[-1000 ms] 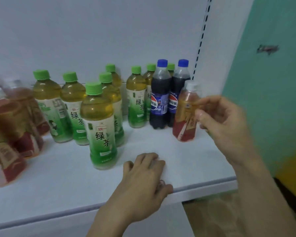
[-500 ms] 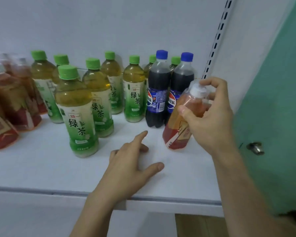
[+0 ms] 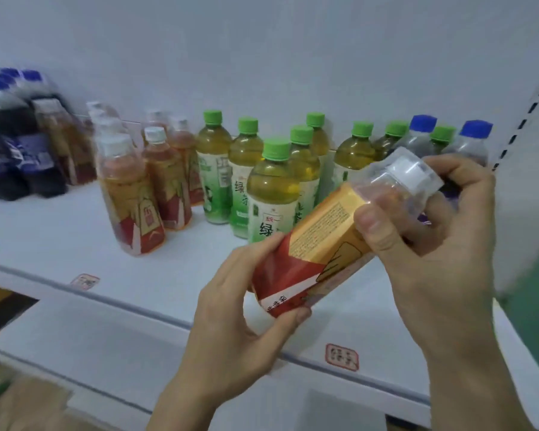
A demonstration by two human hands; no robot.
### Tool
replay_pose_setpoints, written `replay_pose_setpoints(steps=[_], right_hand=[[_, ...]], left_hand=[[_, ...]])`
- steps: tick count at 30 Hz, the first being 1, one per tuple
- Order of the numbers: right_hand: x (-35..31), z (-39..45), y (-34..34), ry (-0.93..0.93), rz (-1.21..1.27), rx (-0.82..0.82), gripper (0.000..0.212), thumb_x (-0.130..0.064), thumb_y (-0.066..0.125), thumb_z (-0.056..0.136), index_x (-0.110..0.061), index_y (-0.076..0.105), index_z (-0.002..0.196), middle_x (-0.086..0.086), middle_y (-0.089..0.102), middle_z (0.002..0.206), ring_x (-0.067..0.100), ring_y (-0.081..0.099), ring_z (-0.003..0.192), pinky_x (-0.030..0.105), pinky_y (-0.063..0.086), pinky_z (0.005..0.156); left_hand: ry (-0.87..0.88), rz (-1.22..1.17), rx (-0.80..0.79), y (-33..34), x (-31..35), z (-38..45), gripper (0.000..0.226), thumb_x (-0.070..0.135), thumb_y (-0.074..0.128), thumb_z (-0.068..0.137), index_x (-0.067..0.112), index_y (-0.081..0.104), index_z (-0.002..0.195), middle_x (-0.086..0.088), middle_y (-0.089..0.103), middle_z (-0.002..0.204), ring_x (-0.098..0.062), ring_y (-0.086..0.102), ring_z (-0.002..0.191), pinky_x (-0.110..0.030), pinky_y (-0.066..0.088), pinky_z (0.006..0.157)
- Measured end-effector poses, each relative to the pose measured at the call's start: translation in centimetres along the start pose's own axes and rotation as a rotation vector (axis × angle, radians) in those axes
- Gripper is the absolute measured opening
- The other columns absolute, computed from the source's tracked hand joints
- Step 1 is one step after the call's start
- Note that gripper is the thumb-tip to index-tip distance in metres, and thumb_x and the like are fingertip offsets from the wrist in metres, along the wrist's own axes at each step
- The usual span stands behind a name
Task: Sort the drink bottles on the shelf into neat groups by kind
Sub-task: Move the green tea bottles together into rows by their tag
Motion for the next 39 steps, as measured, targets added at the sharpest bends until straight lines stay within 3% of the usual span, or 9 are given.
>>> replay_pose_setpoints(steps=[8,12,15,20,23,27,30,36,39], right_hand=[[1.8,0.0,15.8,0.011,0.064,-0.224,0.059,-0.008,0.075,0.084,-0.030,0.044,0.129,0.004,0.064,0.125,0.024,0.070,0.110,0.035,0.059,0.082],[2.4,1.0,24.1,-0.027,-0.032,-0.252,0.058,-0.014,0.079,0.083,-0.036,0.049,0.127,-0.006,0.065,0.120,0.019,0.072,0.105,0.035,0.061,0.078],[2.9,2.3,29.7,-0.065,-0.219,-0.266,0.060,-0.023,0.083,0.080,-0.038,0.049,0.126,-0.015,0.063,0.112,0.008,0.071,0.099,0.028,0.062,0.076],[5.0,4.3,35.9,-0.155,-0.744,-0.313,0.060,-0.042,0.080,0.080,-0.039,0.041,0.126,-0.007,0.062,0.105,0.016,0.063,0.093,0.042,0.057,0.080],[6.4,4.6,37.5,-0.218,-0.987,-0.257,0.058,-0.050,0.076,0.082,-0.035,0.042,0.127,-0.004,0.064,0.106,0.024,0.056,0.108,0.046,0.047,0.088],[7.9,4.8,38.4,-0.258,-1.187,-0.218,0.059,-0.057,0.070,0.083,-0.033,0.046,0.132,-0.004,0.068,0.113,0.026,0.050,0.117,0.049,0.035,0.090],[8.3,5.2,38.5,-0.265,-1.230,-0.204,0.059,-0.057,0.068,0.085,-0.031,0.050,0.135,-0.003,0.069,0.115,0.025,0.050,0.118,0.049,0.034,0.090],[8.0,4.4,36.7,-0.332,-1.061,-0.242,0.052,-0.036,0.071,0.088,-0.027,0.054,0.137,-0.004,0.064,0.128,0.021,0.049,0.122,0.045,0.036,0.099],[7.6,2.8,33.6,-0.418,-0.785,-0.184,0.041,-0.014,0.072,0.087,-0.017,0.063,0.126,0.003,0.059,0.129,0.020,0.052,0.122,0.034,0.044,0.105]], left_hand=[[-0.068,0.027,0.068,-13.8,-9.9,-0.8,0.074,0.036,0.080,0.081,0.033,0.047,0.147,0.019,0.061,0.133,-0.011,0.064,0.117,-0.018,0.050,0.092],[-0.128,-0.053,0.070,-19.4,-14.5,-0.5,0.073,0.034,0.083,0.079,0.036,0.046,0.141,0.014,0.061,0.130,-0.018,0.067,0.112,-0.025,0.055,0.090],[-0.200,-0.102,0.017,-22.4,-17.8,0.5,0.073,0.033,0.086,0.076,0.041,0.044,0.135,0.024,0.059,0.126,-0.010,0.067,0.110,-0.019,0.055,0.087],[-0.302,0.003,-0.083,-24.2,-23.1,3.0,0.074,0.031,0.088,0.076,0.039,0.041,0.132,0.035,0.059,0.115,0.013,0.058,0.110,-0.006,0.048,0.085],[-0.351,0.093,-0.151,-23.8,-25.0,4.0,0.070,0.031,0.086,0.079,0.044,0.037,0.128,0.037,0.054,0.108,0.027,0.052,0.097,0.004,0.039,0.077],[-0.421,0.101,-0.208,-22.9,-26.6,4.4,0.067,0.028,0.082,0.084,0.037,0.039,0.134,0.016,0.065,0.125,0.006,0.060,0.104,-0.004,0.037,0.086],[-0.438,0.097,-0.226,-22.7,-27.1,4.5,0.066,0.028,0.081,0.085,0.036,0.039,0.137,0.017,0.062,0.126,0.001,0.057,0.110,-0.011,0.039,0.089],[-0.443,0.199,-0.098,-23.2,-25.9,4.2,0.076,0.035,0.087,0.077,0.028,0.045,0.139,0.012,0.057,0.125,-0.007,0.058,0.108,-0.016,0.046,0.086],[-0.343,0.268,0.082,-23.4,-23.7,2.2,0.051,0.042,0.080,0.079,0.035,0.048,0.118,0.018,0.056,0.106,-0.003,0.057,0.095,-0.012,0.041,0.073]])
Point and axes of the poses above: each hand's wrist, its own z-axis towards the middle knuckle, its own y-axis out of the palm, x = y × z, the point moved 2 cm from there along z, towards the middle knuckle
